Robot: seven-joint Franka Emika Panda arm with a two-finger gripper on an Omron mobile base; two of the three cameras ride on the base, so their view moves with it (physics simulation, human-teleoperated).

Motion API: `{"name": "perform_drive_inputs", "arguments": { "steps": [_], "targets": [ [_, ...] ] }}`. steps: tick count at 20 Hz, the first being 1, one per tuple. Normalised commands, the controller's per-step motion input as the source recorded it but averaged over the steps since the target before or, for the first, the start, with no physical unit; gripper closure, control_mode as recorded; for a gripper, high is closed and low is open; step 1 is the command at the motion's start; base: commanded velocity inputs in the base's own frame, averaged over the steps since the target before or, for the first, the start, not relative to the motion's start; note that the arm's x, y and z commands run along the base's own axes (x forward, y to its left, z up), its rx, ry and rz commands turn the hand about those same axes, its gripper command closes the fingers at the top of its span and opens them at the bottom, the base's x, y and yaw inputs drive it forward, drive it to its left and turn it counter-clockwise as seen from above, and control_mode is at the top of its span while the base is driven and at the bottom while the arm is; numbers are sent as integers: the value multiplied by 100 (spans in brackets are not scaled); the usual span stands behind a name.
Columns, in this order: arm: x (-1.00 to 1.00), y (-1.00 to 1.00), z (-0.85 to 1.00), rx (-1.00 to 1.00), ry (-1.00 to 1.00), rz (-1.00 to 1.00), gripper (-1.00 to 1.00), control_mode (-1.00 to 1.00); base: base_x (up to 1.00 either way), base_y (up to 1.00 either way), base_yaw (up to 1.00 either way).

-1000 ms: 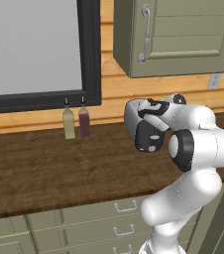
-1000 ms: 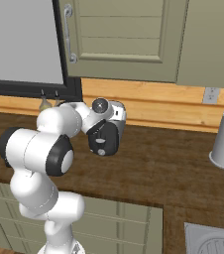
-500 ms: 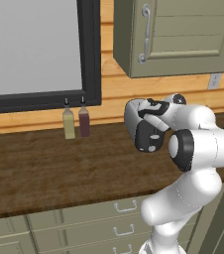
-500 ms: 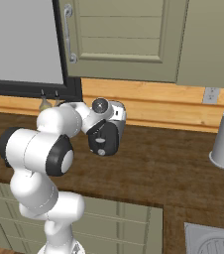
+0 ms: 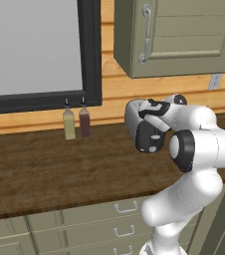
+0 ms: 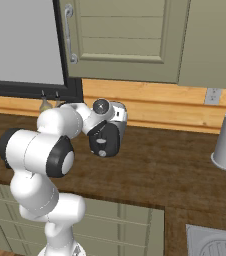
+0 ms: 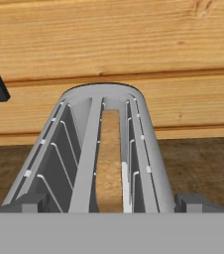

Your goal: Start the toaster. Once the lever pops up, take the bread to the plate on the dining counter.

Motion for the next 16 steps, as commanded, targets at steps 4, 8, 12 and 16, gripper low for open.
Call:
{"name": "perform_drive_inputs", "arguments": {
  "steps": [4, 8, 12, 16],
  "targets": [
    [0, 0, 0, 0, 0, 0, -100, -100, 0, 0, 0],
    [0, 0, 0, 0, 0, 0, -100, -100, 0, 0, 0],
    [0, 0, 0, 0, 0, 0, -100, -100, 0, 0, 0],
    [0, 0, 0, 0, 0, 0, -100, -100, 0, 0, 0]
  ]
}}
